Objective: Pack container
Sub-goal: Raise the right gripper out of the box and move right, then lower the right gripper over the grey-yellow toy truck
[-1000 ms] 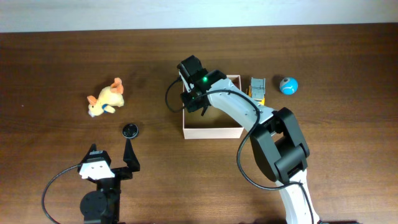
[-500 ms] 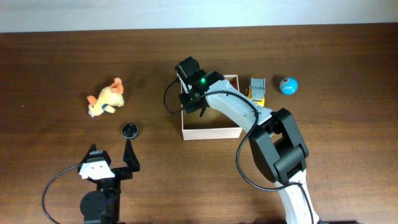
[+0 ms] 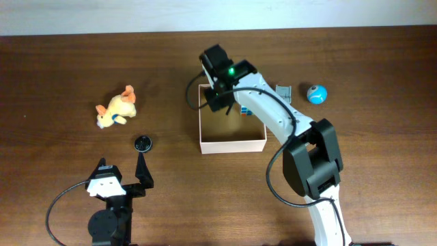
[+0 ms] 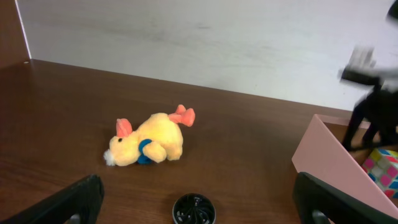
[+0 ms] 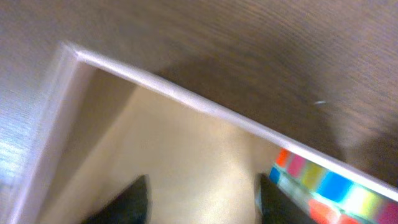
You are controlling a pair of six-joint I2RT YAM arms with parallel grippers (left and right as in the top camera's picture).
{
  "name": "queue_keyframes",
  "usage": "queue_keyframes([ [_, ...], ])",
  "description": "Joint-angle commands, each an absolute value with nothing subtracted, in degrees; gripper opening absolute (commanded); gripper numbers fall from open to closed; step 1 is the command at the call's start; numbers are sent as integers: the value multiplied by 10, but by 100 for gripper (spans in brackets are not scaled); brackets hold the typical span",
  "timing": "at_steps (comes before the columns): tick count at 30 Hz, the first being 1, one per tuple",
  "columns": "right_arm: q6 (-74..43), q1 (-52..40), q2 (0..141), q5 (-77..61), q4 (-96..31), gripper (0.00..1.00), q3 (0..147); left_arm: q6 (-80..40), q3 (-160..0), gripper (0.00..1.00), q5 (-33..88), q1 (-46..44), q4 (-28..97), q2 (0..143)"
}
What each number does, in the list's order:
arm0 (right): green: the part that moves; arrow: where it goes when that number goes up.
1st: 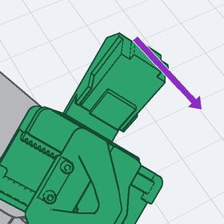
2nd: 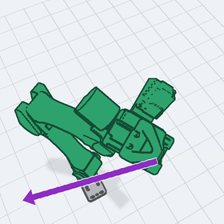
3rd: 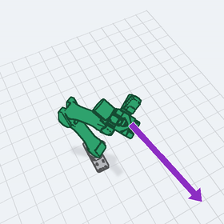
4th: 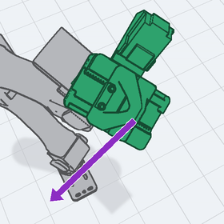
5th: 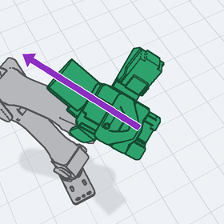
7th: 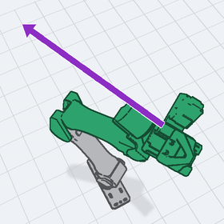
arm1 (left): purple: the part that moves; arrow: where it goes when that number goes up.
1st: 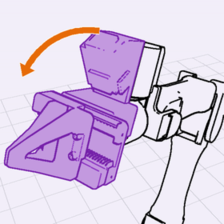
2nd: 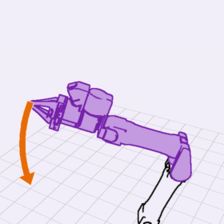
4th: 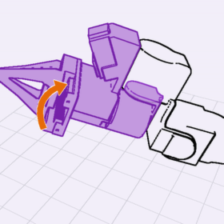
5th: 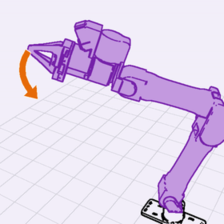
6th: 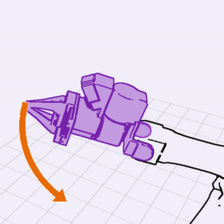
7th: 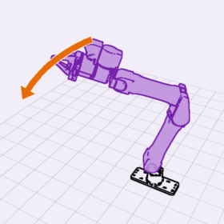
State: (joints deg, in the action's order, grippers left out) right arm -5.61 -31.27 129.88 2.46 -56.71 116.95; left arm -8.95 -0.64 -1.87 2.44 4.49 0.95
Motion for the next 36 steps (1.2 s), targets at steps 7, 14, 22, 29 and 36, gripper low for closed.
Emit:
queue_keyframes([
  [7,-47,-298,1286,52,-714,99,1409,-80,-5,99,-12,28,48,10],
  [14,-97,-199,1286,52,-803,99,1457,-80,-5,99,-12,28,48,10],
  [22,-125,-76,1287,50,-847,96,1428,-80,-5,99,-12,28,48,10],
  [29,-124,-46,1287,38,-839,82,1352,-80,-5,99,-12,28,48,10],
  [36,-124,-46,1287,-7,-788,82,1249,-80,-5,99,-12,28,48,10],
])
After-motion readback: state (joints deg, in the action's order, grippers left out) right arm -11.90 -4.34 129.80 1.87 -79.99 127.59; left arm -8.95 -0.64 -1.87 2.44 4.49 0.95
